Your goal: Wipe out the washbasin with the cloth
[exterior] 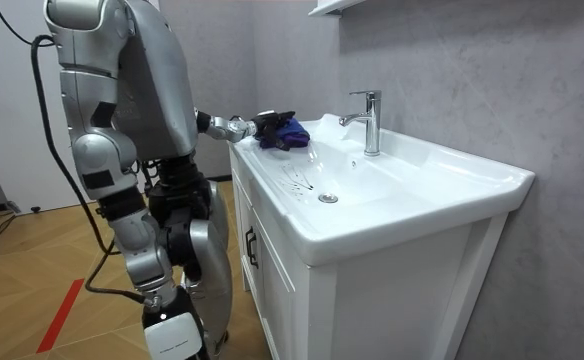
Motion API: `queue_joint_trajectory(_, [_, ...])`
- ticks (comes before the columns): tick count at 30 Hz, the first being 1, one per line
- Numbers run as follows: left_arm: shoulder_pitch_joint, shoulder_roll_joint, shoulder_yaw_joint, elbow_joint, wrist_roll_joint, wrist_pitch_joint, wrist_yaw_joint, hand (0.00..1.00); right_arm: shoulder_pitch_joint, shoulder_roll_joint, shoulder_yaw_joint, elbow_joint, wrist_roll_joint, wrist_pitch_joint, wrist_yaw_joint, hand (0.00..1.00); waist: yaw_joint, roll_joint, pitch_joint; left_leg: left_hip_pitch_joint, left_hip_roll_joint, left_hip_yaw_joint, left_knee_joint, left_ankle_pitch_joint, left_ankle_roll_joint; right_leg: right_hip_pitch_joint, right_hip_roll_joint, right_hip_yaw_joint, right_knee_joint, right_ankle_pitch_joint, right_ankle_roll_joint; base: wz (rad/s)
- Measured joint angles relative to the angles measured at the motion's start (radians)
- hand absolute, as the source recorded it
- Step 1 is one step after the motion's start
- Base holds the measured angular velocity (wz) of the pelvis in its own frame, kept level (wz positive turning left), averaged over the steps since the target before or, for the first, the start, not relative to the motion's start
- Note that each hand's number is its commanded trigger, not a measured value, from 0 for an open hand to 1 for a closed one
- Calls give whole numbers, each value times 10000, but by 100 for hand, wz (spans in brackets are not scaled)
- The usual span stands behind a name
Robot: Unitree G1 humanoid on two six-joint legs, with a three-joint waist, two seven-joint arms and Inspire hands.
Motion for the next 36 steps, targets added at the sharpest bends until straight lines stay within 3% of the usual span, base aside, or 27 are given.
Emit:
queue_joint_trajectory(5, [-34,144,66,358,1,4,-39,0,51,-53,-267,-11,4,36,-7,0,-9,7,-4,287,-5,4,-63,1,-1,243,21,93,-38,-2,-2,-8])
queue_joint_trajectory(18, [-235,324,369,839,1047,484,-797,0,45,-222,-645,-51,-34,913,2,0,-10,109,-59,415,68,28,-160,9,-14,271,100,91,21,-70,-97,0])
queue_joint_trajectory(19, [-236,341,408,838,1210,597,-863,35,43,-222,-644,-75,-35,1001,3,0,-11,112,-63,415,88,28,-159,10,-14,263,120,92,36,-84,-121,0])
queue_joint_trajectory(20, [-234,361,448,841,1364,678,-915,100,42,-223,-645,-101,-41,1081,3,0,-9,113,-64,416,104,28,-156,12,-18,249,133,93,67,-103,-153,0])
queue_joint_trajectory(26, [-228,452,587,949,2303,1146,-928,100,114,-230,-677,-409,-442,1315,-6,0,-11,133,-99,432,163,16,-154,73,-121,236,143,96,113,-157,-261,0])
queue_joint_trajectory(29, [-185,545,733,1062,2948,1160,-575,100,112,-246,-729,-510,-632,1459,-21,0,-10,129,-123,467,183,16,-164,88,-144,267,159,84,120,-173,-299,0])
queue_joint_trajectory(36, [-186,626,847,1138,3285,1176,-353,100,184,-257,-728,-820,-732,1543,-49,0,-20,113,-134,588,186,22,-199,88,-145,360,159,93,121,-186,-317,-2])
